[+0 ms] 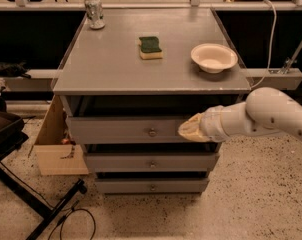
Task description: Close top drawer
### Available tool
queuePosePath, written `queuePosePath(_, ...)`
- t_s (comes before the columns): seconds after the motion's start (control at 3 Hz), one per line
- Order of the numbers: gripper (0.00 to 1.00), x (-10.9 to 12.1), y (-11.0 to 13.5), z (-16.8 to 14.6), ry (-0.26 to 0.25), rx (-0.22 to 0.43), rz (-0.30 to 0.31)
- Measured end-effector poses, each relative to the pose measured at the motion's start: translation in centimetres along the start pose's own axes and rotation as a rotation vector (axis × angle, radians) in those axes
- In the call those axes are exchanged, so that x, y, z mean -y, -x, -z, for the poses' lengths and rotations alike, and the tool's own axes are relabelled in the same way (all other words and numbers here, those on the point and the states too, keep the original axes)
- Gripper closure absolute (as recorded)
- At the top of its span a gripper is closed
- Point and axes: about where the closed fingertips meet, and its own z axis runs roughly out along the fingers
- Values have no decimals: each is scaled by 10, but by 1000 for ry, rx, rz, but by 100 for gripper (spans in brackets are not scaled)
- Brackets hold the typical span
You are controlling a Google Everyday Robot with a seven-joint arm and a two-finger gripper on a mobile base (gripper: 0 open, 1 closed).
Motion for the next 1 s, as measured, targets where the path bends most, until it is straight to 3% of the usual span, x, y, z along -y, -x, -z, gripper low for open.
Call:
queuePosePath(0.33, 100, -11, 6, 70, 45, -90, 32)
queuePosePath(0.67, 100, -8, 28, 143, 61, -177, 69)
queuePosePath(1.0, 100, -25, 51, 215, 132, -167, 45)
